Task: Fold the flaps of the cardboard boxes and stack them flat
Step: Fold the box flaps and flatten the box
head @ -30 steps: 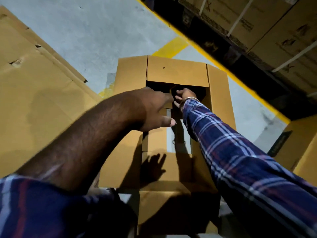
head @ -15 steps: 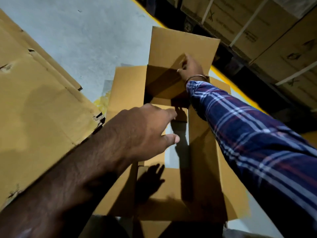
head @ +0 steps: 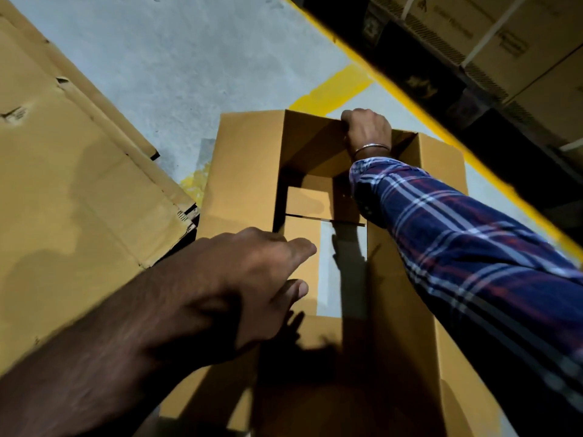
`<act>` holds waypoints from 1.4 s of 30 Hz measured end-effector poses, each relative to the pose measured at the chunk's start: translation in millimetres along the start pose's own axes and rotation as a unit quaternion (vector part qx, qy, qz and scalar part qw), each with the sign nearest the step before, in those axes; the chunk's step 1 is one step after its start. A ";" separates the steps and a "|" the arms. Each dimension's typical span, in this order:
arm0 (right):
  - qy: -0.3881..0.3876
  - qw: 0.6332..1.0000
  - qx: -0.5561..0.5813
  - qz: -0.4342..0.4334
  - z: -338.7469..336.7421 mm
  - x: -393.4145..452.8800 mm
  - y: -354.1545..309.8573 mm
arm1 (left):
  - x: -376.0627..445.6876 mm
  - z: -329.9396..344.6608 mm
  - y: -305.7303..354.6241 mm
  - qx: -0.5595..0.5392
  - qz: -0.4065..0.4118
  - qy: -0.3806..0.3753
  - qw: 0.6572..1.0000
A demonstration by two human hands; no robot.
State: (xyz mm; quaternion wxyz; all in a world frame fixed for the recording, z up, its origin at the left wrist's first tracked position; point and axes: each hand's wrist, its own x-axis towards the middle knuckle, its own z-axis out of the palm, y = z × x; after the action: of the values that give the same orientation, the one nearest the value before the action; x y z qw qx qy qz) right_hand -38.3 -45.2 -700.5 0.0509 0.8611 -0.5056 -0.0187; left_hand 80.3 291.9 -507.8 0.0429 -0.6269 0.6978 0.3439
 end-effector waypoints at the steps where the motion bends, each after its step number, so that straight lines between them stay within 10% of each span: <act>1: 0.003 1.000 0.008 0.003 0.8 -0.4 2.1 | 0.5 -0.1 -0.7 0.004 -0.002 -0.002 1.000; 12: 0.016 0.986 0.163 0.032 -22.3 -87.5 -2.9 | -2.5 -7.8 6.9 0.009 -0.009 -0.008 1.000; 17: -0.115 0.910 0.380 0.118 -38.5 -206.7 -37.1 | -5.6 -18.2 19.1 0.000 -0.009 0.002 1.000; 26: -0.454 0.798 0.392 0.054 -66.2 -405.6 -112.9 | -25.1 -22.5 26.5 -0.024 0.003 0.016 1.000; 36: -0.326 0.936 0.124 0.048 -63.2 -462.0 -184.4 | -37.8 -23.7 45.3 -0.039 0.015 0.034 0.999; 42: -0.262 0.952 0.158 0.021 -103.8 -446.6 -157.7 | -52.2 -42.4 -4.3 -0.116 -0.050 0.163 0.978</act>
State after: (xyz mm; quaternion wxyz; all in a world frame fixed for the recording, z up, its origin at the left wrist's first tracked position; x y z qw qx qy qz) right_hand -110.6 427.8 -622.7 -0.2192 0.8122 -0.5157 -0.1624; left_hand 110.9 313.5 -451.9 -0.1273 -0.7095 0.6183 0.3133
